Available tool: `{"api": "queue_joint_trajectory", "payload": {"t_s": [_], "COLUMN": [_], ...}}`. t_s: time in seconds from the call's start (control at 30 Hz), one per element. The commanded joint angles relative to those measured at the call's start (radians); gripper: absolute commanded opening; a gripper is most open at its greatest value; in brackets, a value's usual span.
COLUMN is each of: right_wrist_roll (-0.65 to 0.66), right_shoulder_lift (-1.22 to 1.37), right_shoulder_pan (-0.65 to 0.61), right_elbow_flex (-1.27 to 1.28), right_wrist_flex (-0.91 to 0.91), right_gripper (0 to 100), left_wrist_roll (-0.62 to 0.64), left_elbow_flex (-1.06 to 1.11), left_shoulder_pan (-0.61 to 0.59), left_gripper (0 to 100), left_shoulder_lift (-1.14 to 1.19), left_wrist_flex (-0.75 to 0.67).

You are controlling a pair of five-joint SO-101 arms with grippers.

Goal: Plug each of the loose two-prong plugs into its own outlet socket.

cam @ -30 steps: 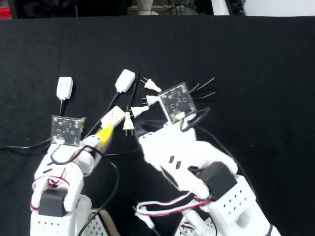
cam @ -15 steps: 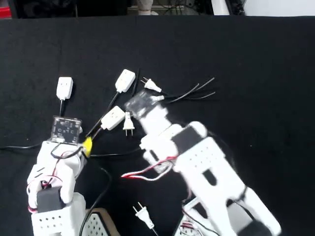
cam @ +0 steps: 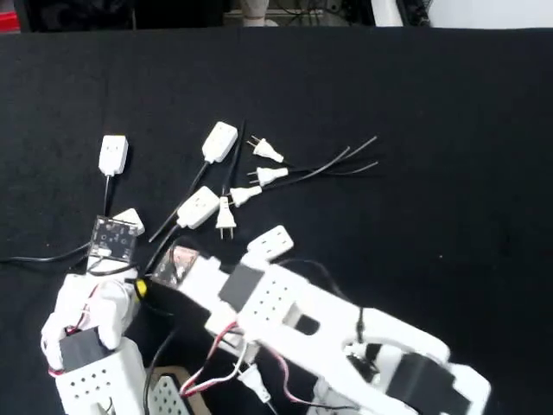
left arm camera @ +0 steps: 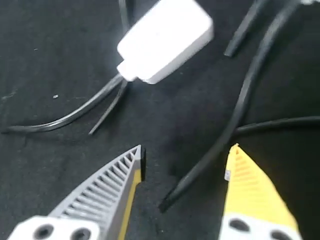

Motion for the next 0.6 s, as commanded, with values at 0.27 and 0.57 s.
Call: {"api": "queue_joint_trajectory", "payload": {"t_s": [0.27,0.57], "right_wrist_roll": [-0.247,-0.325], "right_shoulder_lift": [0.225,0.334], "right_shoulder_pan": [-0.166,-0.204], "right_elbow_flex": [-0.019,-0.022], "right_wrist_flex": [-0.097,-0.172], "right_gripper": [35.8,36.0], "left_wrist_roll": [-0.003,-0.003], "left_elbow_flex": [-0.001,0.013], "left_shoulder_pan": [-0.027,-0.022], "left_gripper": [27,27], "left_shoulder_lift": [-0.002,-0.002], "left_wrist_flex": [-0.031,-0.051]}}
